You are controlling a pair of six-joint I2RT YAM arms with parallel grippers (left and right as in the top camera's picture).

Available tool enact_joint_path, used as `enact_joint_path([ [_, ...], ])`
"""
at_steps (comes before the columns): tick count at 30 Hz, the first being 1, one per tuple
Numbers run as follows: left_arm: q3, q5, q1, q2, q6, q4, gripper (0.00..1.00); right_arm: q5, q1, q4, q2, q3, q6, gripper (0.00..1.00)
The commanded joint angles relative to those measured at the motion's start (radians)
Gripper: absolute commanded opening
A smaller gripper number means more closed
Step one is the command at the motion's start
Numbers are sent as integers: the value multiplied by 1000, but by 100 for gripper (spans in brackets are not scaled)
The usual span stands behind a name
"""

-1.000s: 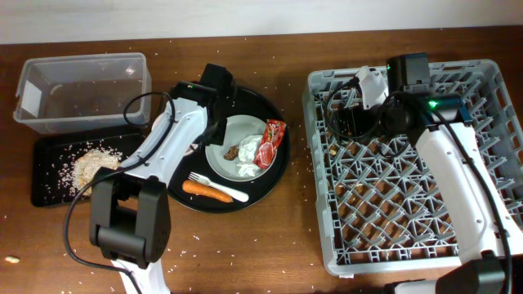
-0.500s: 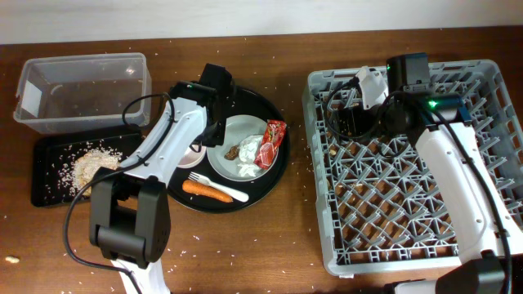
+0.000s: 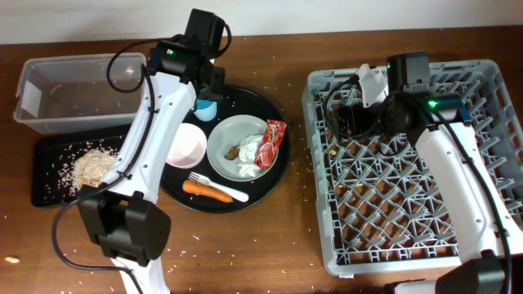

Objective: Sort waste into correct bins and load items into the dishwasher rack
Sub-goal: 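Set the emptied pink bowl back on the round tray, then grasp the blue cup with the left gripper and lift it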

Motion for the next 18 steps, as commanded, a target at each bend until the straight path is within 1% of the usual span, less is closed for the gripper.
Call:
enact_joint_path([
  [1, 23, 0, 14, -8, 81, 3, 65, 0, 1, 9, 5, 6, 20, 97],
  [2, 27, 1, 14, -8, 82, 3, 69, -3, 1, 9, 5, 6, 20, 97],
  [4, 36, 1, 14, -8, 97, 5, 72, -3, 1, 8, 5, 6, 20, 97],
  [7, 44, 1, 14, -8, 198, 35, 72, -2, 1, 19, 5, 6, 20, 99],
  [12, 44, 5, 14, -3, 280, 155, 72, -2, 1, 27, 5, 6, 19, 99],
  [15, 44, 29, 14, 52, 380, 207, 73, 2, 1, 36, 5, 6, 19, 98],
  [18, 44, 35, 14, 115, 400, 219, 75, 9, 1, 35, 5, 6, 19, 99],
])
